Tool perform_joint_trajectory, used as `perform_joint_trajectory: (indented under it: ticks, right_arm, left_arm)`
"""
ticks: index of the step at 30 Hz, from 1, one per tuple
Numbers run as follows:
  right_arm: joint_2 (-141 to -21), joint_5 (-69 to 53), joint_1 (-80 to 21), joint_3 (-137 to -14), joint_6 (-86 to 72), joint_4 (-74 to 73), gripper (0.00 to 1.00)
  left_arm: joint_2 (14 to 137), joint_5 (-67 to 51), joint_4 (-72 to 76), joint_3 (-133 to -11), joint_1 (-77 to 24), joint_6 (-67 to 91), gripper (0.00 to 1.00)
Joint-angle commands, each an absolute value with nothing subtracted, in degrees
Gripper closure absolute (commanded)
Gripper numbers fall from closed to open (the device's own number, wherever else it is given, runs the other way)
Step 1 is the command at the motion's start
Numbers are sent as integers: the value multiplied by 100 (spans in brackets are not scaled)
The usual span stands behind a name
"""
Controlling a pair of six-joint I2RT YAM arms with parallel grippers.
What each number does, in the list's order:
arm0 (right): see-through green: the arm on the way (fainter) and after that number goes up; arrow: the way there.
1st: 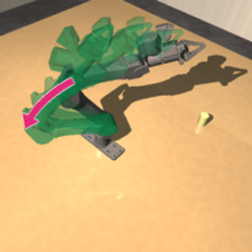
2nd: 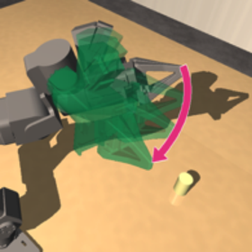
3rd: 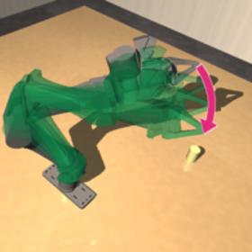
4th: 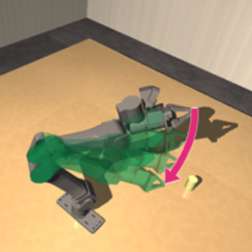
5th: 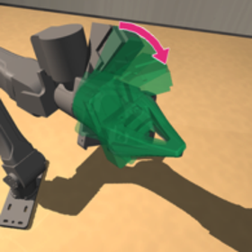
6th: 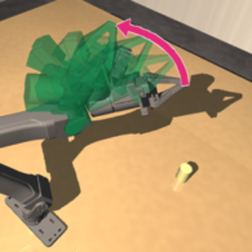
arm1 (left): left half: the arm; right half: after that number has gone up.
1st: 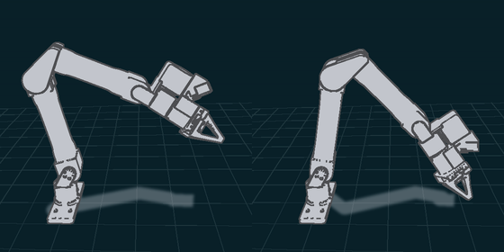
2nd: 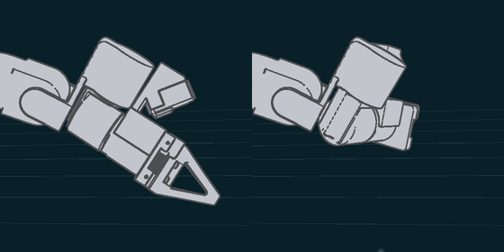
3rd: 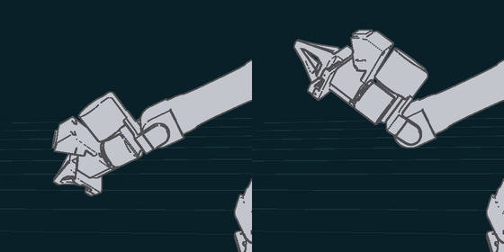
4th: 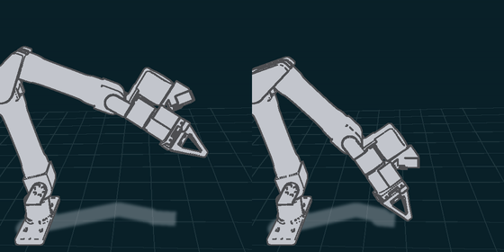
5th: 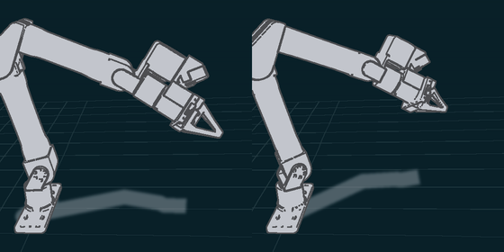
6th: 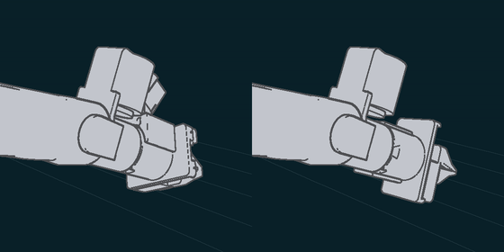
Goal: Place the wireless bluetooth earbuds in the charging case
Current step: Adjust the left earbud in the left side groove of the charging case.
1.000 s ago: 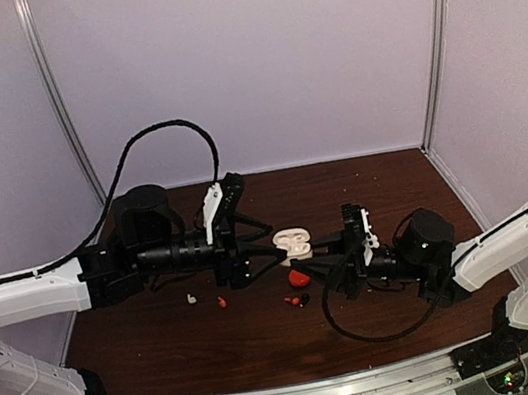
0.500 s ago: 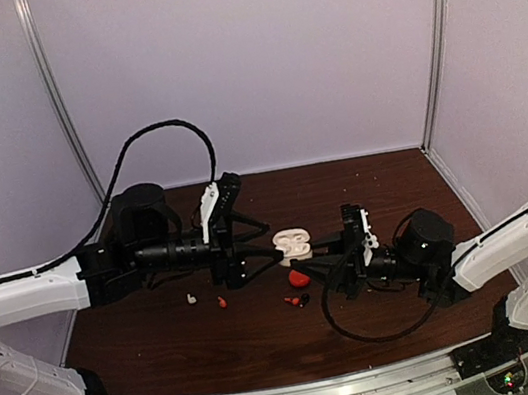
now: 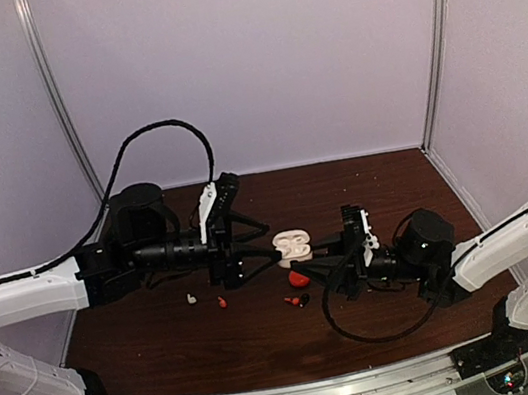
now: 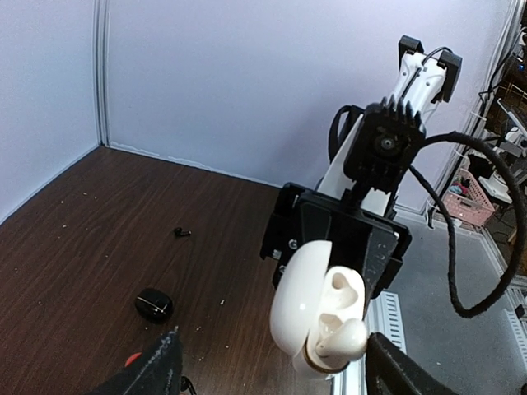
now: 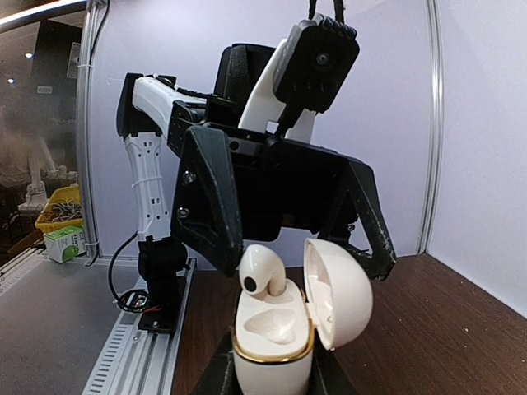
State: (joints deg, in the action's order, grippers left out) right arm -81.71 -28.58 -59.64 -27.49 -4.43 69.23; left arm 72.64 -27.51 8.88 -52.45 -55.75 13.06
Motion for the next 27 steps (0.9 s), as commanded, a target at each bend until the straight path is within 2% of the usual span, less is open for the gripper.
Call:
perform_joint_trajectory:
  ticks: [1, 15, 20, 27]
  right_arm:
    - [-8192, -2997, -5968, -2839, -440, 7166, 100]
    - [-8130, -2921, -5968, -2792, -395, 7179, 100]
    - [-8113, -2830, -5954, -2734, -396, 7233, 100]
    - [-8134, -2792, -5835, -2518, -577, 7484, 100]
  left_arm:
    - [7358, -2520, 1080, -5396, -5525, 1394, 23]
    - [7680, -2266, 907, -5518, -5528, 1502, 25]
    - [7705, -2632, 818, -5540, -5528, 1303, 21]
    - [7047, -2838, 1294, -5172, -5330, 1282, 17]
